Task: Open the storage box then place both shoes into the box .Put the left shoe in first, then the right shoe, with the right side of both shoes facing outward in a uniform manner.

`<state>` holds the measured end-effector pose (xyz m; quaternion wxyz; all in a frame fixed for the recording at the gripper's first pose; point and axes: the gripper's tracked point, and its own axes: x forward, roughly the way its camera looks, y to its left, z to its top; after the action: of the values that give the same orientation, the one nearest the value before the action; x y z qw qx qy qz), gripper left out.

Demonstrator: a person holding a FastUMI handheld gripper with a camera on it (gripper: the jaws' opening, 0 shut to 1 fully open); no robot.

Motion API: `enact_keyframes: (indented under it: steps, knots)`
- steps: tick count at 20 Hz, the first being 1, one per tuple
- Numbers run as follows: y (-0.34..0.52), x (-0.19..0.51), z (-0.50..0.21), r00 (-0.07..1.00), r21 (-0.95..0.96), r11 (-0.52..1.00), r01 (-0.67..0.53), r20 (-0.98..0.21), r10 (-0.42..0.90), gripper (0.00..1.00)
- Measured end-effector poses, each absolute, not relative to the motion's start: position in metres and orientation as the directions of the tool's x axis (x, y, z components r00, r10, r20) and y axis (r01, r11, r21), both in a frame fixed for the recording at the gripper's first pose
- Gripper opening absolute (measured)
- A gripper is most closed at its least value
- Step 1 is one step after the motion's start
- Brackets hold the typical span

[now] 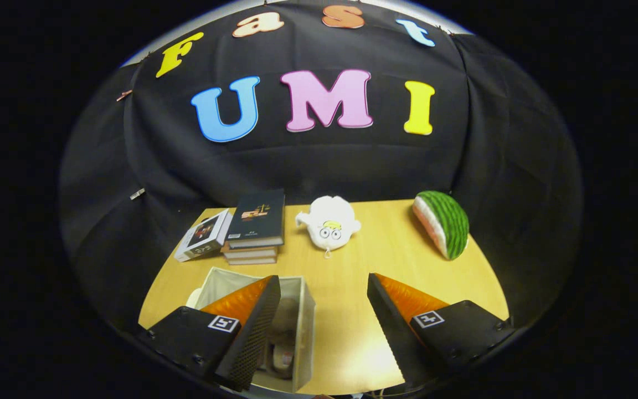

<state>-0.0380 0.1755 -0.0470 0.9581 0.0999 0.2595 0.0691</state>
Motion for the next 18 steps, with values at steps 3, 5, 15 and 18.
enact_keyframes:
  steps: [3, 5, 15, 18]
  knots:
    - [0.129, -0.027, -0.029, 0.904, 0.167, 0.985, -0.047, -0.413, 0.114, 0.97]
    - [0.095, -0.021, -0.018, 0.929, 0.133, 0.991, -0.016, -0.364, 0.064, 0.95]
    - [-0.034, -0.009, -0.027, 0.949, 0.072, 0.992, 0.101, -0.305, -0.074, 0.97]
    - [-0.064, -0.011, -0.025, 0.957, 0.059, 0.990, 0.126, -0.271, -0.105, 0.97]
